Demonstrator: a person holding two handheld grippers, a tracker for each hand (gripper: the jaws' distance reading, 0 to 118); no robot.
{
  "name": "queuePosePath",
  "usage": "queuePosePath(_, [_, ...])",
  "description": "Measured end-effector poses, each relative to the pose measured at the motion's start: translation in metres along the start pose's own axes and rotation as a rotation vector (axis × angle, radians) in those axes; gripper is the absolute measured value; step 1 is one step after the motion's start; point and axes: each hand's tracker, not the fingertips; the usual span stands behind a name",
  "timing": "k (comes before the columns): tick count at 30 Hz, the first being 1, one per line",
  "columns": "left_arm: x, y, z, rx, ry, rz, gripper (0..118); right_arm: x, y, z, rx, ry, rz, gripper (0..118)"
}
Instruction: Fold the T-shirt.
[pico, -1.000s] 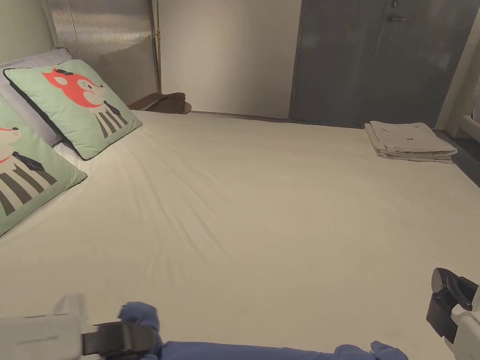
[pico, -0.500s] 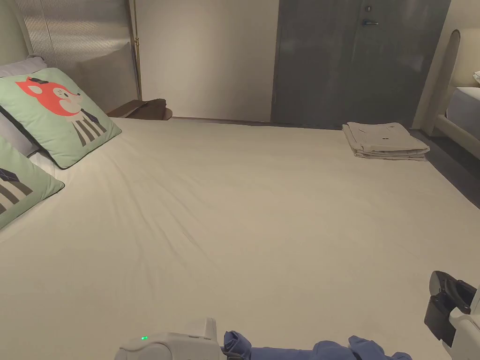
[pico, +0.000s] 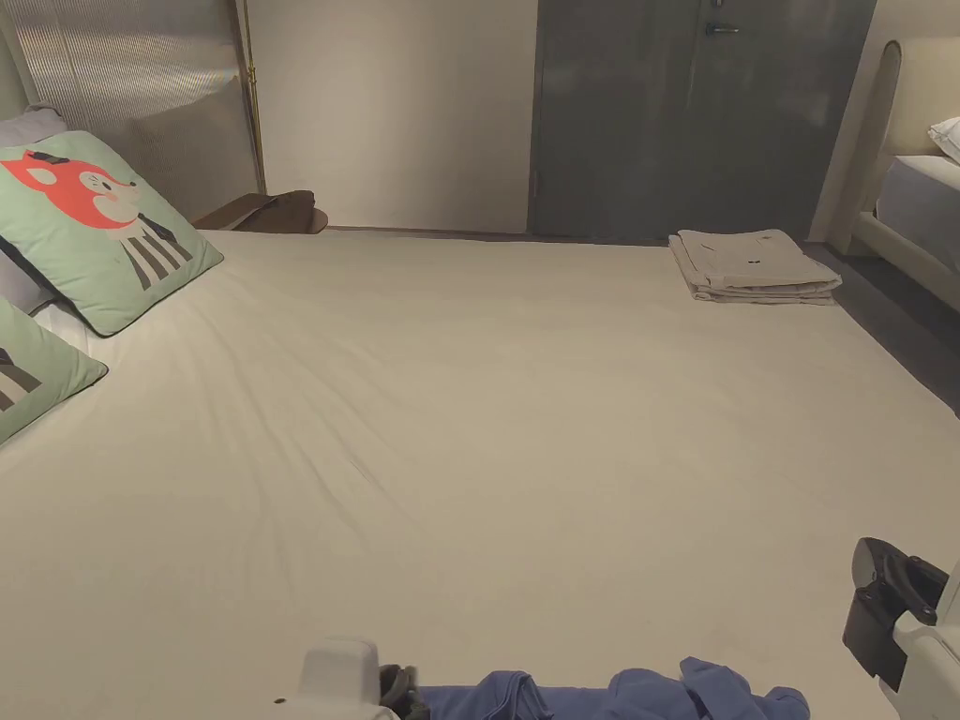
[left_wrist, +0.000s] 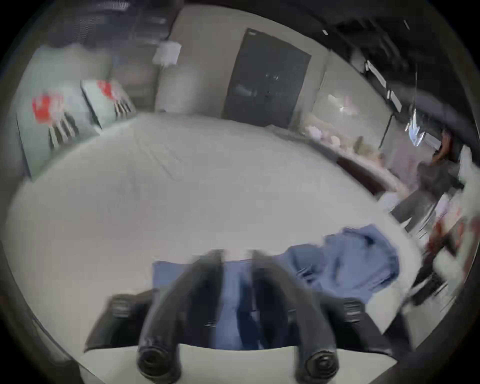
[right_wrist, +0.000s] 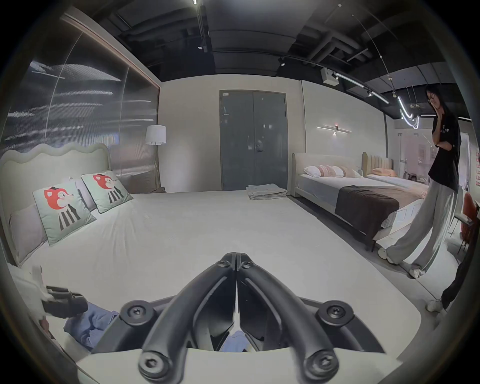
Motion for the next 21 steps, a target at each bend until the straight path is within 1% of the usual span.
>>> queuePosePath(1, [0.008,-0.005,-0.005,-0.027,-0.009,-0.038,5,0.001,0.0,0.0,0.001,-0.001,-0.003,0])
queuePosePath(3, [0.025,-0.012,-0.008,-0.077,-0.094,-0.05,5,0.003,-0.001,-0.001,0.002,-0.003,-0.007,0])
queuePosePath(5, [0.045,-0.022,-0.008,-0.086,-0.126,-0.074,5,0.003,-0.001,0.002,0.002,-0.004,-0.007,0])
queuePosePath(7, [0.067,-0.028,-0.008,-0.129,-0.179,-0.139,5,0.006,-0.002,0.002,0.002,-0.009,-0.007,0])
queuePosePath(9, [0.086,-0.036,-0.009,-0.128,-0.177,-0.145,5,0.007,-0.002,0.004,0.002,-0.013,-0.007,0])
queuePosePath(11, [0.1,-0.039,-0.007,-0.097,-0.192,-0.22,5,0.009,-0.002,0.005,0.004,-0.018,-0.009,0])
queuePosePath(12, [0.105,-0.038,-0.007,-0.1,-0.19,-0.203,5,0.009,-0.002,0.007,0.004,-0.019,-0.009,0])
queuePosePath(14, [0.109,-0.034,-0.008,-0.111,-0.252,-0.178,5,0.01,-0.002,0.007,0.004,-0.025,-0.007,0])
queuePosePath(16, [0.107,-0.029,-0.01,-0.117,-0.27,-0.136,5,0.01,-0.001,0.008,0.006,-0.028,-0.008,0])
queuePosePath(19, [0.093,-0.02,-0.006,-0.123,-0.369,-0.053,5,0.01,-0.002,0.007,0.008,-0.029,-0.011,0])
queuePosePath(21, [0.073,-0.011,0.0,-0.1,-0.416,0.049,5,0.009,-0.002,0.006,0.007,-0.026,-0.013,0])
